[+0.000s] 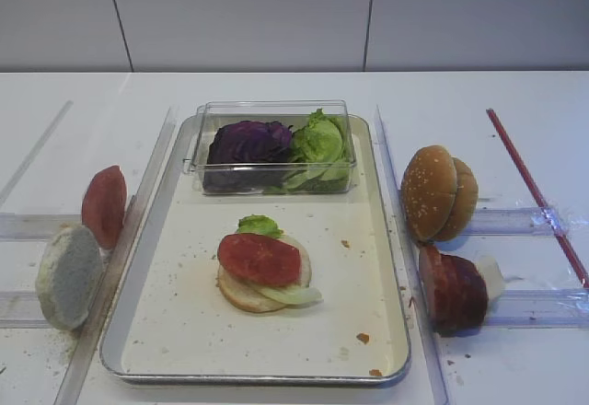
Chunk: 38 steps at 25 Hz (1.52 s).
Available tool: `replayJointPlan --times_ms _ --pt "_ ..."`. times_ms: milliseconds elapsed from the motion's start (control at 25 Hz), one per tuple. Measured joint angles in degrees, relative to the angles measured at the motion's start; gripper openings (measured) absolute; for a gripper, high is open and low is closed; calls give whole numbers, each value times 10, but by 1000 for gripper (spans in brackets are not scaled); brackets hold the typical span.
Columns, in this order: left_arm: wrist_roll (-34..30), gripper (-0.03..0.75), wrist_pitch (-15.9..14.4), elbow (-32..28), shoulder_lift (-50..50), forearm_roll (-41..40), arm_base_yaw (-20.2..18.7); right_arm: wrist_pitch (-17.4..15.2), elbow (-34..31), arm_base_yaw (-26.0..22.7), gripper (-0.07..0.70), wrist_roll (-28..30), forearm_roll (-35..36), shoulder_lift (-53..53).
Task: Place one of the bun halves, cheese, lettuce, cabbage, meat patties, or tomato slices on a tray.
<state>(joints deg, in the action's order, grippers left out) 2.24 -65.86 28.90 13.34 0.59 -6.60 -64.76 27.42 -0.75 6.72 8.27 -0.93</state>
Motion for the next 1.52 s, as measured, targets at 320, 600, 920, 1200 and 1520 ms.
replayJointPlan --times_ms 320,600,920,1200,1520 --pt "-1 188 -4 -2 -102 0 0 0 0 0 398 2 0 0" --pt "-2 188 -14 -10 -142 1 0 0 0 0 398 2 0 0" --pt "-6 187 -15 -10 -142 4 0 0 -1 0 398 2 -1 0" --pt "-7 187 -15 -10 -142 5 0 0 -1 0 398 2 -1 0" --pt "-7 255 -15 -10 -142 5 0 0 -1 0 398 2 -1 0"
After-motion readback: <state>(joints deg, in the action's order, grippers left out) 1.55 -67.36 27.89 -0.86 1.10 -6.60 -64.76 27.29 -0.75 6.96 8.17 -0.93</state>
